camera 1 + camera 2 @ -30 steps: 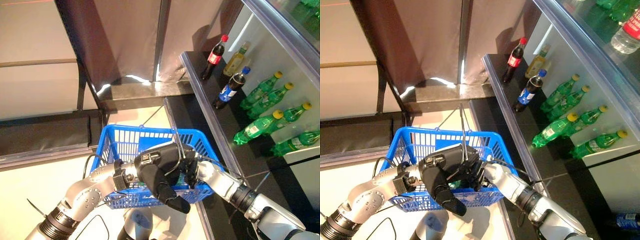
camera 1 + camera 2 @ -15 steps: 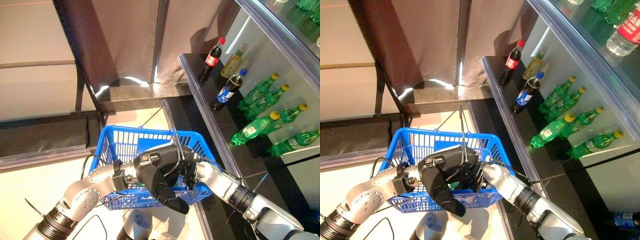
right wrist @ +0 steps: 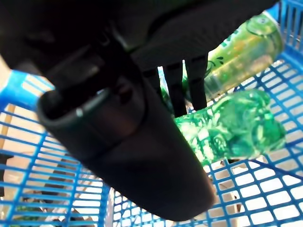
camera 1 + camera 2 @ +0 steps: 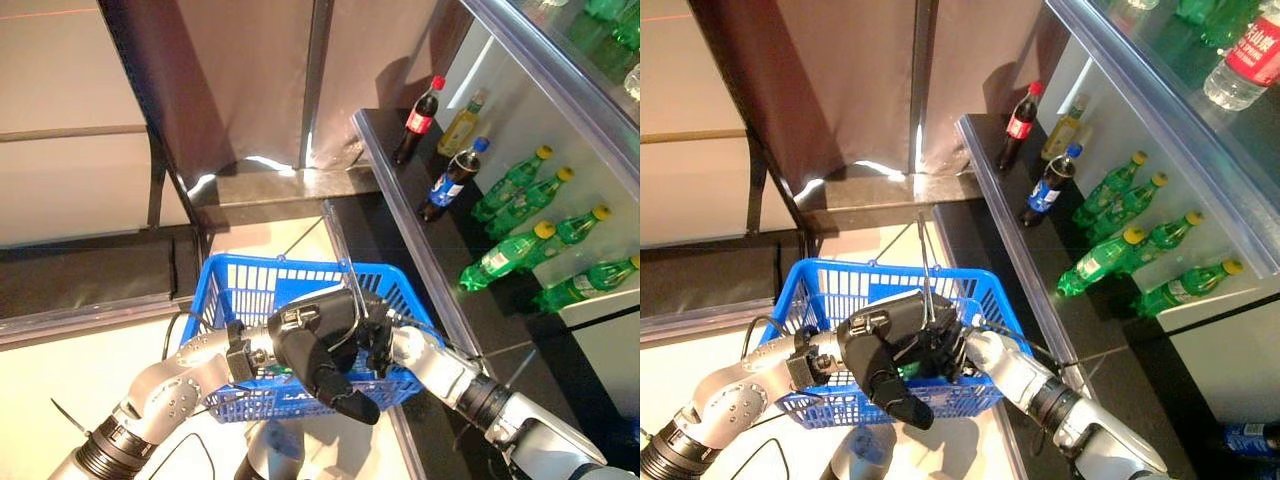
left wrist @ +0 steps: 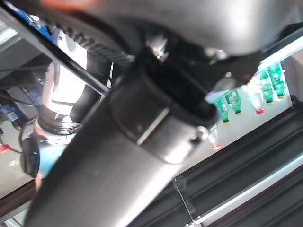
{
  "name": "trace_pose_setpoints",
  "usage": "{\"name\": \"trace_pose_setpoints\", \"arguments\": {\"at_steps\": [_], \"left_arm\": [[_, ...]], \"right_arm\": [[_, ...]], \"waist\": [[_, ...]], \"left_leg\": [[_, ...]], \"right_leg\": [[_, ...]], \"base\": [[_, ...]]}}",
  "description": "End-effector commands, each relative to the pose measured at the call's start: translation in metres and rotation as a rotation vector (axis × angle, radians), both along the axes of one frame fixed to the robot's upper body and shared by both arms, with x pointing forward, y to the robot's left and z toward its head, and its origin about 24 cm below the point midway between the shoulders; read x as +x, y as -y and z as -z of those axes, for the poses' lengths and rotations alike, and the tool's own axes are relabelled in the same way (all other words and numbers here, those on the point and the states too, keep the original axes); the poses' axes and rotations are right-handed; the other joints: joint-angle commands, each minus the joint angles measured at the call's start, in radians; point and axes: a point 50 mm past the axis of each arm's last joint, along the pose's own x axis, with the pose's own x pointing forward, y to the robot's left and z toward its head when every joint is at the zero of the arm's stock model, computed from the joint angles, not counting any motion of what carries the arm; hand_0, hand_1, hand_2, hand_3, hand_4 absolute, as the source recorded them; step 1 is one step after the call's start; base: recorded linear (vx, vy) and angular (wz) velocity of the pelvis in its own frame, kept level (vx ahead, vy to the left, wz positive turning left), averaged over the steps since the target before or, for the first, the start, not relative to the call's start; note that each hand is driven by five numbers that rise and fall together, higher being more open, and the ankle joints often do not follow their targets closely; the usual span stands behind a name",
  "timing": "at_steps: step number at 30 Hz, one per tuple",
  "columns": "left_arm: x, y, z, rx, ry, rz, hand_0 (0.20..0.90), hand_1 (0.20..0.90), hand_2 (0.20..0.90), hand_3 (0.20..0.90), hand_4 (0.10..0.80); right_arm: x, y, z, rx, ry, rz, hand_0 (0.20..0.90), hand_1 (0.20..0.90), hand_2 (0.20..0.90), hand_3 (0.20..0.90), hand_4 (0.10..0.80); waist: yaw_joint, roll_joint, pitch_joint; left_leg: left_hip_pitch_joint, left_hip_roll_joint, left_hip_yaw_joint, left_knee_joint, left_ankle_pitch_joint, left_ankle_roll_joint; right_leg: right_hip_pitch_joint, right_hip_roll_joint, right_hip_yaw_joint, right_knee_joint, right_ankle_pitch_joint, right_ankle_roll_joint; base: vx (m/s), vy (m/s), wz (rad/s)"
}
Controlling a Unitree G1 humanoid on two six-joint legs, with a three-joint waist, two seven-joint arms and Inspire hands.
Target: Pick up the drink and place into the basket.
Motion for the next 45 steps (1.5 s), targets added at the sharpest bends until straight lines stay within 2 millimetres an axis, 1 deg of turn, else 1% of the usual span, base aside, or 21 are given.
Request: {"name": "trace_pose_setpoints", "arguments": {"at_steps": [1, 6, 9, 13, 15, 19, 22, 26, 30, 33, 35, 36, 37, 38, 40, 45], "left_arm": [[-0.021, 0.024, -0.08, -0.595, 0.297, 0.141, 0.3, 0.3, 0.3, 0.2, 0.1], [-0.011, 0.009, -0.069, -0.576, 0.263, -0.014, 0.3, 0.3, 0.3, 0.2, 0.1], [-0.005, 0.0, -0.063, -0.571, 0.246, -0.096, 0.3, 0.3, 0.3, 0.2, 0.1], [-0.001, -0.008, -0.056, -0.566, 0.242, -0.176, 0.3, 0.3, 0.3, 0.2, 0.1], [0.002, -0.014, -0.052, -0.558, 0.232, -0.25, 0.3, 0.3, 0.3, 0.2, 0.1], [0.008, -0.022, -0.043, -0.537, 0.203, -0.347, 0.3, 0.3, 0.3, 0.2, 0.1], [0.014, -0.029, -0.033, -0.51, 0.175, -0.438, 0.3, 0.3, 0.3, 0.2, 0.1], [0.019, -0.038, -0.02, -0.475, 0.146, -0.544, 0.3, 0.3, 0.3, 0.2, 0.1], [0.023, -0.05, -0.004, -0.437, 0.087, -0.678, 0.3, 0.3, 0.3, 0.2, 0.1], [0.025, -0.064, 0.019, -0.394, 0.016, -0.82, 0.3, 0.3, 0.3, 0.2, 0.1], [0.025, -0.073, 0.032, -0.379, -0.036, -0.888, 0.3, 0.3, 0.3, 0.2, 0.1], [0.024, -0.074, 0.035, -0.375, -0.04, -0.898, 0.3, 0.3, 0.3, 0.2, 0.1], [0.024, -0.078, 0.039, -0.371, -0.056, -0.924, 0.3, 0.3, 0.3, 0.2, 0.1], [0.021, -0.084, 0.048, -0.363, -0.087, -0.971, 0.3, 0.3, 0.3, 0.2, 0.1], [0.019, -0.09, 0.055, -0.35, -0.113, -1.02, 0.3, 0.3, 0.3, 0.2, 0.1], [0.006, -0.111, 0.093, -0.306, -0.253, -1.16, 0.3, 0.3, 0.3, 0.2, 0.1]], "right_arm": [[0.011, 0.014, -0.02, 0.098, 0.148, 0.107, 0.9, 0.9, 0.9, 0.9, 0.8], [0.017, 0.031, -0.037, 0.182, 0.239, 0.203, 0.9, 0.9, 0.9, 0.9, 0.8], [0.017, 0.037, -0.047, 0.23, 0.284, 0.236, 0.9, 0.9, 0.9, 0.9, 0.8], [0.016, 0.041, -0.057, 0.277, 0.342, 0.271, 0.9, 0.9, 0.9, 0.9, 0.8], [0.014, 0.042, -0.066, 0.339, 0.394, 0.302, 0.9, 0.9, 0.9, 0.9, 0.8], [0.009, 0.043, -0.075, 0.406, 0.438, 0.312, 0.9, 0.9, 0.9, 0.9, 0.8], [0.006, 0.043, -0.083, 0.467, 0.483, 0.318, 0.9, 0.9, 0.9, 0.9, 0.8], [0.002, 0.044, -0.089, 0.52, 0.517, 0.337, 0.9, 0.9, 0.9, 0.9, 0.8], [-0.004, 0.047, -0.085, 0.554, 0.528, 0.375, 0.9, 0.9, 0.9, 0.9, 0.8], [-0.008, 0.052, -0.076, 0.579, 0.509, 0.414, 0.9, 0.9, 0.9, 0.9, 0.8], [-0.011, 0.056, -0.07, 0.583, 0.496, 0.434, 0.9, 0.9, 0.9, 0.9, 0.8], [-0.012, 0.057, -0.069, 0.584, 0.494, 0.435, 0.9, 0.9, 0.9, 0.9, 0.8], [-0.013, 0.058, -0.067, 0.585, 0.488, 0.443, 0.9, 0.9, 0.9, 0.9, 0.8], [-0.015, 0.061, -0.064, 0.585, 0.48, 0.457, 0.9, 0.9, 0.9, 0.9, 0.8], [-0.018, 0.063, -0.061, 0.588, 0.473, 0.475, 0.9, 0.9, 0.9, 0.9, 0.8], [-0.026, 0.079, -0.049, 0.586, 0.454, 0.536, 0.9, 0.9, 0.9, 0.9, 0.8]], "waist": [[0.004, 0.071, -0.24], [-0.012, 0.08, -0.242], [-0.026, 0.088, -0.244], [-0.043, 0.1, -0.246], [-0.058, 0.11, -0.25], [-0.081, 0.122, -0.254], [-0.104, 0.132, -0.26], [-0.123, 0.145, -0.265], [-0.143, 0.157, -0.27], [-0.167, 0.164, -0.27], [-0.179, 0.165, -0.27], [-0.181, 0.166, -0.27], [-0.185, 0.167, -0.27], [-0.194, 0.167, -0.27], [-0.202, 0.168, -0.27], [-0.243, 0.167, -0.265]], "left_leg": [[0.127, 0.013, -0.036, -0.157, 0.035, 0.057], [0.129, 0.017, -0.018, -0.157, 0.036, 0.06], [0.134, 0.022, -0.001, -0.157, 0.035, 0.061], [0.14, 0.026, 0.018, -0.157, 0.034, 0.063], [0.144, 0.031, 0.036, -0.157, 0.032, 0.064], [0.149, 0.038, 0.06, -0.157, 0.028, 0.065], [0.148, 0.042, 0.081, -0.157, 0.03, 0.067], [0.152, 0.048, 0.106, -0.157, 0.029, 0.066], [0.156, 0.058, 0.139, -0.157, 0.028, 0.064], [0.162, 0.067, 0.177, -0.157, 0.023, 0.063], [0.167, 0.071, 0.195, -0.157, 0.021, 0.063], [0.167, 0.072, 0.199, -0.157, 0.021, 0.063], [0.169, 0.073, 0.205, -0.157, 0.02, 0.063], [0.171, 0.077, 0.22, -0.157, 0.019, 0.064], [0.173, 0.079, 0.234, -0.157, 0.017, 0.065], [0.182, 0.085, 0.283, -0.157, 0.011, 0.069]], "right_leg": [[-0.084, 0.043, -0.025, 0.091, 0.074, -0.085], [-0.089, 0.041, -0.015, 0.094, 0.075, -0.081], [-0.088, 0.04, -0.005, 0.094, 0.075, -0.079], [-0.089, 0.04, 0.008, 0.093, 0.073, -0.077], [-0.092, 0.038, 0.015, 0.094, 0.072, -0.075], [-0.094, 0.035, 0.027, 0.094, 0.07, -0.072], [-0.102, 0.034, 0.036, 0.091, 0.075, -0.069], [-0.106, 0.034, 0.047, 0.09, 0.076, -0.068], [-0.113, 0.03, 0.06, 0.086, 0.082, -0.065], [-0.118, 0.027, 0.07, 0.078, 0.089, -0.064], [-0.12, 0.024, 0.074, 0.077, 0.093, -0.062], [-0.12, 0.023, 0.075, 0.077, 0.093, -0.062], [-0.121, 0.022, 0.075, 0.077, 0.094, -0.061], [-0.123, 0.018, 0.076, 0.076, 0.097, -0.06], [-0.125, 0.016, 0.079, 0.075, 0.099, -0.059], [-0.131, 0.008, 0.098, 0.065, 0.115, -0.05]], "base": [[-0.004, 0.014, -0.03], [-0.001, 0.003, -0.01], [-0.007, 0.018, -0.05], [-0.01, 0.027, -0.12], [-0.019, 0.029, -0.14], [-0.022, 0.026, -0.14], [-0.039, 0.014, -0.11], [-0.031, 0.002, -0.23], [-0.026, -0.001, -0.13], [-0.028, -0.003, -0.11], [-0.007, -0.001, -0.2], [-0.003, -0.001, -0.13], [-0.011, -0.002, -0.07], [-0.016, -0.006, -0.11], [-0.015, -0.009, -0.18], [-0.009, -0.009, -0.16]]}}
